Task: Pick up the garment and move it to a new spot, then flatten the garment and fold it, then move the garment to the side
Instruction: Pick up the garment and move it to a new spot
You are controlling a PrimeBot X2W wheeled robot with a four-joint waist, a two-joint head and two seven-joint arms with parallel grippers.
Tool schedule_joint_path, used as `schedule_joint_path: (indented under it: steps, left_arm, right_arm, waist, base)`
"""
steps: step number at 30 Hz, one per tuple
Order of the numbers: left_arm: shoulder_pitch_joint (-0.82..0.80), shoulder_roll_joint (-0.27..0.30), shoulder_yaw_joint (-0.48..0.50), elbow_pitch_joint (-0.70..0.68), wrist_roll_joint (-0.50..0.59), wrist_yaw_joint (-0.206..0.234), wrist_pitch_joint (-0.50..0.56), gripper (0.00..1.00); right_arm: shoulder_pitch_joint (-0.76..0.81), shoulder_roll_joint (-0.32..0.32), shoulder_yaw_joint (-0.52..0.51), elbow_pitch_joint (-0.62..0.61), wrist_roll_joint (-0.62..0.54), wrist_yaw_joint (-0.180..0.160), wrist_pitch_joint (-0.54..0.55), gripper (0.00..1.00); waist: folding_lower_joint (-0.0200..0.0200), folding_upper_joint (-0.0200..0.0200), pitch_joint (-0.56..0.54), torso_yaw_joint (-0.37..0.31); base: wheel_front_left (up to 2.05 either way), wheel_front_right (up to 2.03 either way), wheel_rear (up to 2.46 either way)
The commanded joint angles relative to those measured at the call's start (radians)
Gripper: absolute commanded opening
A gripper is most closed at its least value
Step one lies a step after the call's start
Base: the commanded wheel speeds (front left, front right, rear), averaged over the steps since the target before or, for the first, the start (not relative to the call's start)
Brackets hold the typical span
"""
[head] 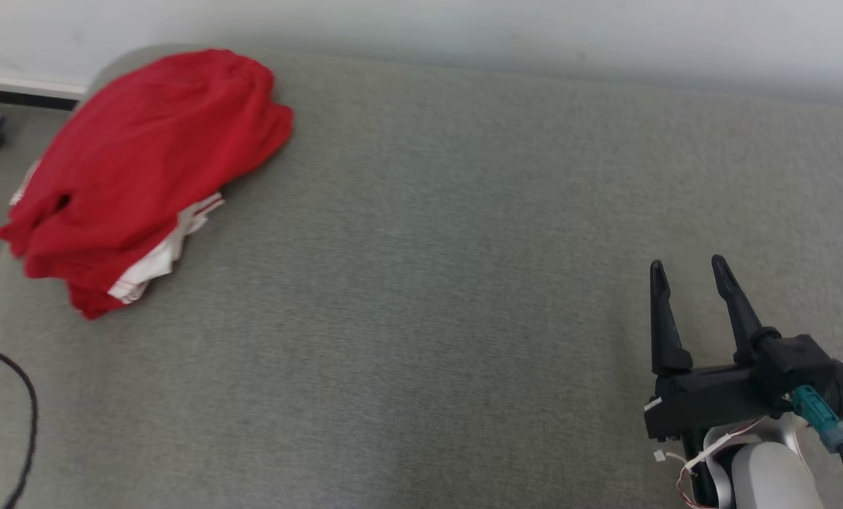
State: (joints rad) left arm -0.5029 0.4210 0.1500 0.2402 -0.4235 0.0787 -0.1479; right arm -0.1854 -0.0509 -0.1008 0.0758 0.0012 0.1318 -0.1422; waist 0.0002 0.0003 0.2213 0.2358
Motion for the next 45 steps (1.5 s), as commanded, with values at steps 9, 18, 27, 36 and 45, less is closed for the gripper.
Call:
schedule_joint_path:
  steps: [9, 18, 27, 36, 45]
  left_arm:
    - [-0.181, 0.098, -0.008, 0.201, -0.007, -0.049, 0.047, 1.0]
    - [-0.26, 0.153, -0.062, 0.44, -0.002, -0.098, 0.158, 1.0]
    - [-0.298, 0.15, -0.106, 0.614, -0.032, -0.153, 0.29, 1.0]
    - [-0.329, 0.156, -0.122, 0.66, -0.015, -0.138, 0.237, 0.0]
    - [-0.422, 0.173, -0.1, 0.559, -0.015, -0.138, -0.009, 0.0]
  right_arm:
    - [-0.049, 0.002, -0.003, -0.006, 0.029, -0.002, -0.036, 1.0]
    - [-0.064, 0.002, 0.005, 0.015, 0.04, -0.002, -0.062, 1.0]
    - [-0.064, 0.002, 0.009, 0.021, 0.031, -0.002, -0.058, 1.0]
    - [-0.051, 0.002, 0.009, 0.014, 0.023, -0.002, -0.052, 1.0]
    - [-0.015, 0.002, 0.015, 0.044, 0.051, -0.002, -0.065, 1.0]
  waist:
    - [-0.0002, -0.0003, 0.2, -0.201]
    - [-0.0002, -0.0003, 0.222, -0.247]
    - [-0.0002, -0.0003, 0.198, -0.248]
    - [-0.0002, -0.0003, 0.169, -0.253]
    - [-0.0002, -0.0003, 0.072, -0.221]
  base:
    - [0.0, 0.0, 0.0]
    - [0.0, 0.0, 0.0]
    - [0.0, 0.0, 0.0]
    - [0.0, 0.0, 0.0]
    - [0.0, 0.0, 0.0]
